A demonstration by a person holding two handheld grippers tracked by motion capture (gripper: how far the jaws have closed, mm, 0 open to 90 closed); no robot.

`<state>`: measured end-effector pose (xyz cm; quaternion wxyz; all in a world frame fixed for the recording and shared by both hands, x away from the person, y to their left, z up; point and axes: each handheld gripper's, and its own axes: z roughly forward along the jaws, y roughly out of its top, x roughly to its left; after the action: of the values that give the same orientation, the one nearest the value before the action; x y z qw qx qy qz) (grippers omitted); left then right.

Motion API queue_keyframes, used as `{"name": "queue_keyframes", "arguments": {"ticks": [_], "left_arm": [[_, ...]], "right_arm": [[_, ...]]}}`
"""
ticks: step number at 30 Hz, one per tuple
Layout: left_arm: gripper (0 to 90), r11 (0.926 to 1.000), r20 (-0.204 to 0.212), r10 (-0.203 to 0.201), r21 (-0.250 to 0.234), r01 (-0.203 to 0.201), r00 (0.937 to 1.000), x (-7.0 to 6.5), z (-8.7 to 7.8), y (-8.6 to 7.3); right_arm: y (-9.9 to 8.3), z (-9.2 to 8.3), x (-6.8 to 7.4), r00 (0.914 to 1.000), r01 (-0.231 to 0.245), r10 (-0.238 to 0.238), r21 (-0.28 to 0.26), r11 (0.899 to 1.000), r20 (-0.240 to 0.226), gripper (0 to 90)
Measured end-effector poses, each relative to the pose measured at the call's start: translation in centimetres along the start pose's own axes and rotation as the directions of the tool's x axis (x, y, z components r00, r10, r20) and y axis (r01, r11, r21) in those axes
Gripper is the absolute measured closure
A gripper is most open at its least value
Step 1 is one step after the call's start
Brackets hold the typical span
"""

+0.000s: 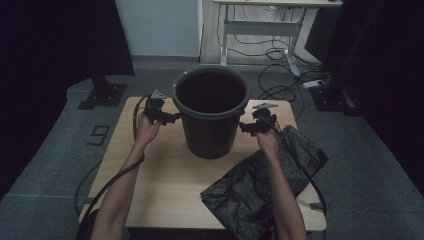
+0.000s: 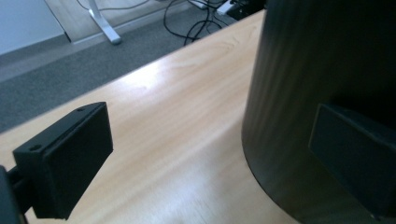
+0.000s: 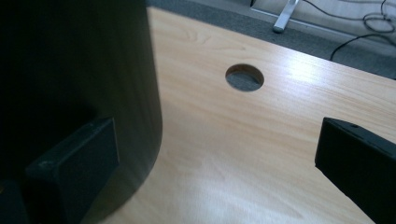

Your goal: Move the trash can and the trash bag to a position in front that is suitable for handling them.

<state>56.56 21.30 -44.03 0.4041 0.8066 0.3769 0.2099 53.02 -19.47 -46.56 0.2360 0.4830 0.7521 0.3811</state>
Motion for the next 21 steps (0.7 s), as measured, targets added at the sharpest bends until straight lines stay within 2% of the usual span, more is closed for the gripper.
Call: {"name": "queue_keyframes", "arguments": {"ticks": [3,5,7,8,10,12,14,18,21], "left_arm": [[0.0,1.0000,-0.022,0.006,-0.006,-0.006,0.9997,0.3,0.6,0.8],[0.0,0.9999,-0.022,0.009,-0.009,-0.009,0.9997,0.5,0.8,1.1],[0.0,0.9999,-0.032,0.015,-0.007,-0.015,0.9994,0.5,1.1,1.3],[0.0,0.9998,-0.036,0.017,-0.004,-0.017,0.9992,0.5,1.2,1.3],[0.0,0.9996,-0.048,0.028,-0.007,-0.028,0.9985,0.4,1.2,1.2],[0.0,0.9983,-0.065,0.057,-0.009,-0.058,0.9962,0.0,0.9,1.1],[0.0,0.9976,-0.065,0.068,-0.007,-0.069,0.9956,-0.3,0.5,0.9],[0.0,0.9964,-0.072,0.084,-0.002,-0.085,0.9938,-1.4,-0.6,0.3],[0.0,0.9955,-0.062,0.095,-0.003,-0.095,0.9936,-2.2,-1.5,-0.3]], "right_arm": [[0.8,0.7,-0.5,0.9999,-0.004,0.004,-0.005,1.000,0.010,0.0],[1.4,1.1,-0.6,0.9998,0.003,-0.002,-0.006,1.000,0.018,0.0],[1.8,1.3,-0.8,0.9995,0.016,-0.016,-0.013,1.000,0.027,0.0],[2.1,1.4,-1.0,0.9996,0.021,-0.021,-0.030,0.999,0.021,0.0],[2.3,1.4,-1.0,0.9992,0.038,-0.037,-0.028,0.999,0.017,0.0],[2.3,1.3,-0.9,0.9976,0.068,-0.068,-0.033,0.997,0.015,0.0],[2.0,0.8,-0.7,0.9959,0.090,-0.091,-0.034,0.995,-0.005,0.0],[1.0,0.0,-0.3,0.9959,0.086,-0.086,-0.028,0.996,-0.027,0.0],[0.1,-0.9,0.2,0.9959,0.082,-0.083,-0.035,0.996,-0.035,0.0]]}}
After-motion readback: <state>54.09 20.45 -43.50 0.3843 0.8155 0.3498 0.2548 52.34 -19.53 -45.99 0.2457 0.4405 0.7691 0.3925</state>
